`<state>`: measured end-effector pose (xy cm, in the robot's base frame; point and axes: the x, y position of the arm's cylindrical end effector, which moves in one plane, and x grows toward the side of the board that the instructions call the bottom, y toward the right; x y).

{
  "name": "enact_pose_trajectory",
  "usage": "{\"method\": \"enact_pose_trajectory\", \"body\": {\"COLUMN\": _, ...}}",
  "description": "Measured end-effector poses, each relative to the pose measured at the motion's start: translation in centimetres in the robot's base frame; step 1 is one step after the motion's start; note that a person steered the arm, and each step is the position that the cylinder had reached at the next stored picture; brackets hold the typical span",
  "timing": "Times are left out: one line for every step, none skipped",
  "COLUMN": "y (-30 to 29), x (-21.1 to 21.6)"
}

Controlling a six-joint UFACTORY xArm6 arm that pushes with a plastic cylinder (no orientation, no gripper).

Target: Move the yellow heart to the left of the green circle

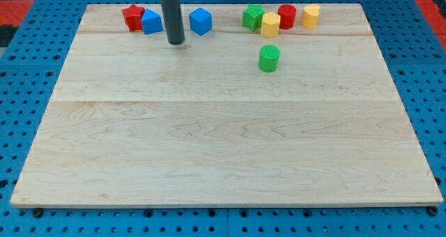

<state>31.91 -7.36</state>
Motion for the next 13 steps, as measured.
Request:
{"method": "enact_pose_trajectory", "body": {"y": 7.7, "x": 1.0}}
{"method": "enact_pose_trajectory", "body": {"y": 18.3, "x": 1.2}}
{"method": "enact_pose_trajectory", "body": {"y": 26.3, "x": 1.0}}
{"method": "enact_pose_trajectory", "body": {"y": 32.2, "x": -0.3}}
{"method": "enact_pose_trajectory", "body": {"y": 34.8, "x": -6.2}}
{"method": "enact_pose_trajectory", "body": {"y": 31.2, "x": -12.8}}
{"method": "enact_pose_trajectory", "body": {"y": 27.4, "x": -10.0}}
{"method": "enact_pose_trajectory", "body": {"y": 20.9, "x": -6.1}}
{"method": "enact_pose_trajectory", "body": {"y": 20.5, "x": -3.5}}
{"method": "enact_pose_trajectory", "body": {"y": 23.2, "x": -4.3}}
{"method": "enact_pose_trajectory", "body": {"y": 23.3, "x": -10.2}}
{"method": "enact_pose_trajectory", "body": {"y": 22.2, "x": -12.4}}
{"method": "enact_pose_trajectory", "body": {"y": 14.2, "x": -12.4}}
